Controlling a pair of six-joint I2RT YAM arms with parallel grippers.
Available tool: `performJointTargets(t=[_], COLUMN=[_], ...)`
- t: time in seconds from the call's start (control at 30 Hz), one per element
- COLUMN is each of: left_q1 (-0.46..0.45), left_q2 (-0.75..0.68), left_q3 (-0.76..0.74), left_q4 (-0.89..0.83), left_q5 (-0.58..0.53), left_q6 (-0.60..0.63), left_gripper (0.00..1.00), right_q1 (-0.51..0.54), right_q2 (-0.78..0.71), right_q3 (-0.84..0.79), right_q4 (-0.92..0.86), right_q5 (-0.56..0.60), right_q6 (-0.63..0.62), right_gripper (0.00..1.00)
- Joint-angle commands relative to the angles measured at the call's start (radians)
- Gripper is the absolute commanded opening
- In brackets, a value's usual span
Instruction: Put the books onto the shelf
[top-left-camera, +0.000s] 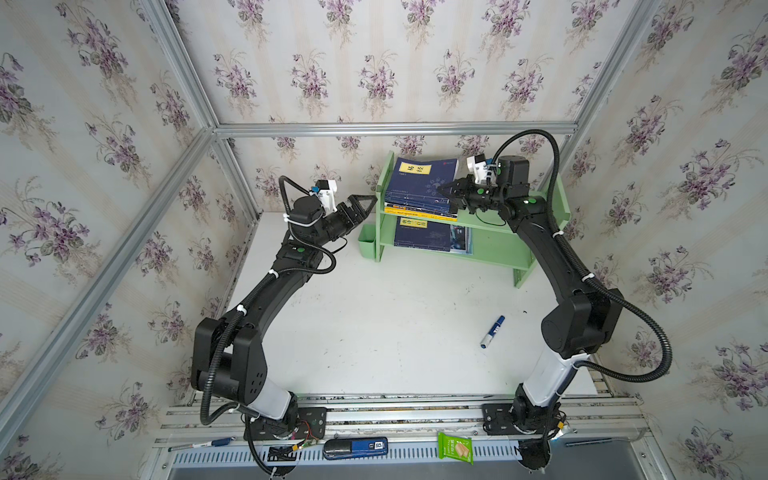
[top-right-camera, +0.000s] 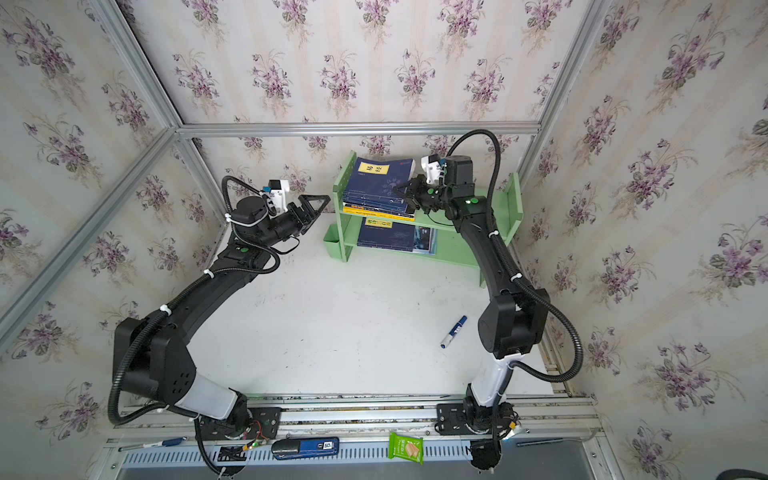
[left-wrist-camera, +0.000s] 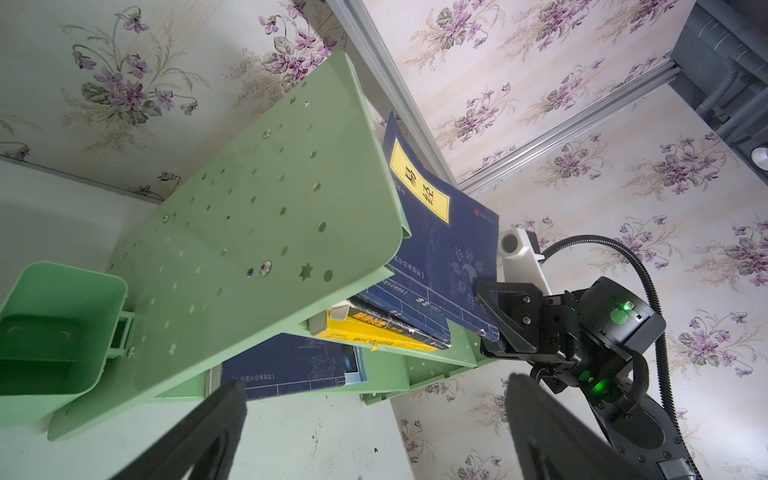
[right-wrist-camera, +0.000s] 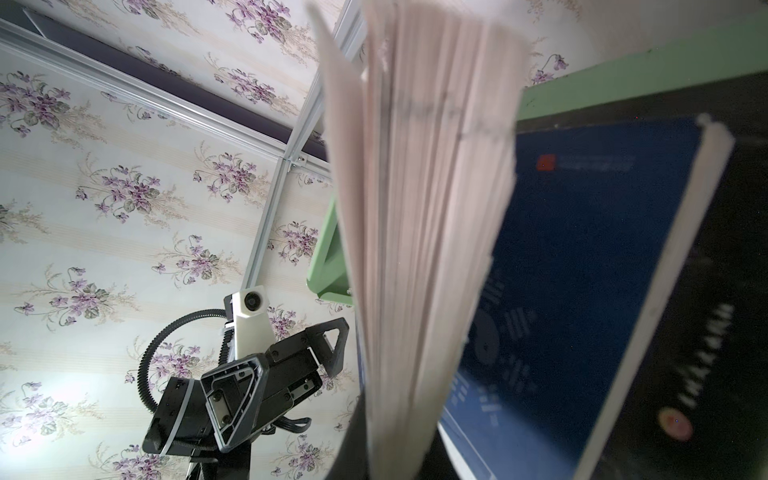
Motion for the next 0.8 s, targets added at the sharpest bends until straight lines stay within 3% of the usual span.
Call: performJointTargets(t=[0.0, 0.3, 0.77], left_q1=[-0.008, -0.061, -0.095], left_q2=[0.012, 0.076, 0.105], left_q3=[0.02, 0.083, 0.05], left_q4=[0.029, -0.048, 0.049], left_q5=[0.014, -0.079, -0.111], left_q6=[-0.014, -0.08, -0.245], left_gripper=[0.99, 0.99, 0.99], right_q1=[0.001, 0.0, -0.009], right_q2=[0.006, 0.017, 0.038], right_q3=[0.021, 0.022, 0.045], right_q4=[0.064, 0.055, 0.016], right_q5=[-0.025, -0.034, -0.048], right_q6=[-0.003, -0.007, -0.03], right_gripper=[0.0, 0.0, 0.0])
